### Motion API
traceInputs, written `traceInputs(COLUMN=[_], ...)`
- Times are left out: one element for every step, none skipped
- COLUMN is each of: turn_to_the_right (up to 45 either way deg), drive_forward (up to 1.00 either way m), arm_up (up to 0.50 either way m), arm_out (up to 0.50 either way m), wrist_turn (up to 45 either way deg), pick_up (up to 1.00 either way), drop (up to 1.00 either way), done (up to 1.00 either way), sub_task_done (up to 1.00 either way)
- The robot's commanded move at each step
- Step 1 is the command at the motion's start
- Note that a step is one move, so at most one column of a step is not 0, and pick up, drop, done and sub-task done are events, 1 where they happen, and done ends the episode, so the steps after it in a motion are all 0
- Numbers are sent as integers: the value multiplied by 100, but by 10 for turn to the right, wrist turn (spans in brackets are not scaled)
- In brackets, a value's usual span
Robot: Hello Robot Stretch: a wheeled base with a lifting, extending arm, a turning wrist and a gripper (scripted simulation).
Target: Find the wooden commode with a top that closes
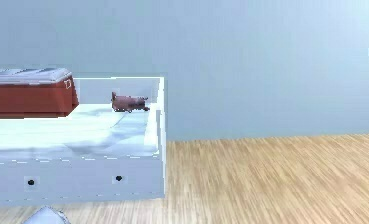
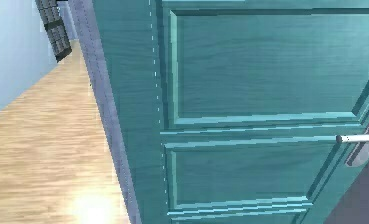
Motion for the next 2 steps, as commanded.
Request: traceInputs(turn_to_the_right=[60,30], drive_forward=[0,0], arm_up=[0,0], arm_out=[0,0], wrist_turn=[0,0], pick_up=[0,0], drop=[0,0], done=[0,0], sub_task_done=[0,0])
